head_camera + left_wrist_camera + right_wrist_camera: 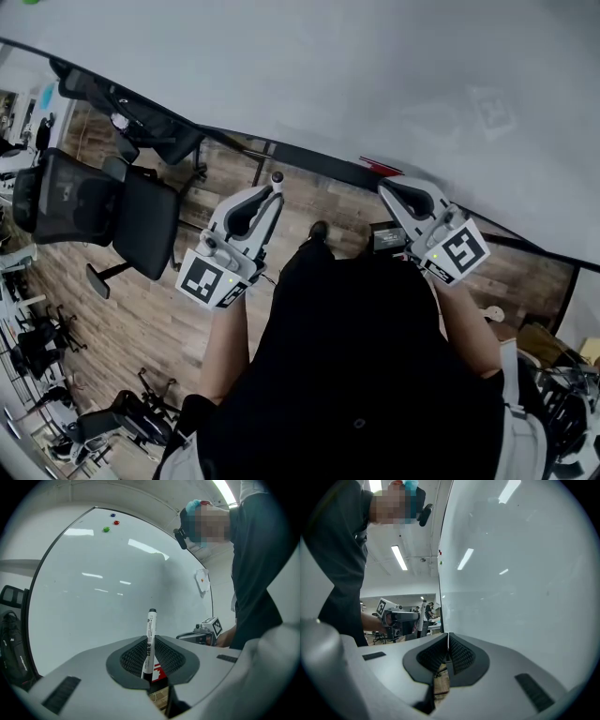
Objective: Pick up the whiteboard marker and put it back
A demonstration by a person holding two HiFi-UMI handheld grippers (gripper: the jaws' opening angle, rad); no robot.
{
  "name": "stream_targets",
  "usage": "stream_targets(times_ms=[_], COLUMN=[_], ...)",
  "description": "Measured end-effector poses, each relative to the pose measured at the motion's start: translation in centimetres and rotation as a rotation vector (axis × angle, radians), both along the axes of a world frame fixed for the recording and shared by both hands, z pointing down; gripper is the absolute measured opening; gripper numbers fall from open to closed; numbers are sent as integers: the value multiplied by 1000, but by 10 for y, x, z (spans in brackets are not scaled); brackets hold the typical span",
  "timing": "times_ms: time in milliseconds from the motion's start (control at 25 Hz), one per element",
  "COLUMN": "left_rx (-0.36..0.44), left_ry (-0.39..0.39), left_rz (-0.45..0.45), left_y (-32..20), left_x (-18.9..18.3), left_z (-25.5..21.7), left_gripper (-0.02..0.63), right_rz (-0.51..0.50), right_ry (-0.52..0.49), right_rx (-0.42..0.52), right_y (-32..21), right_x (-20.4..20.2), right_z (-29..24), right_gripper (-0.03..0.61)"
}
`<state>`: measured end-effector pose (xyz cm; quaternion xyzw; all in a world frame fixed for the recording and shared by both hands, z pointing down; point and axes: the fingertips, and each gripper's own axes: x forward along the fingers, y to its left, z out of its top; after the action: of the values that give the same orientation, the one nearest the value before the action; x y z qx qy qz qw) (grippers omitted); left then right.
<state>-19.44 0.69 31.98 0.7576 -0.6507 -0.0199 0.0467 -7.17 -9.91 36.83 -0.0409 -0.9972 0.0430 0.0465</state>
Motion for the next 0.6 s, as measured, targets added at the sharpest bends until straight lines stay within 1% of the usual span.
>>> stream_targets(times_ms=[160,440,600], left_rx=[-15,-12,-27], left_ry=[3,8,-3], left_rz=[12,26,36], left_y=[0,14,9], left_x=[2,0,2], left_z=[7,5,8], left_gripper=[63,63,63], right_rz=[2,14,23], right_ry=[-1,10,14], right_rx=[3,15,12], right_y=[1,15,11], right_x=[2,3,7], right_z=[0,-5,-2], right_gripper=[20,20,20])
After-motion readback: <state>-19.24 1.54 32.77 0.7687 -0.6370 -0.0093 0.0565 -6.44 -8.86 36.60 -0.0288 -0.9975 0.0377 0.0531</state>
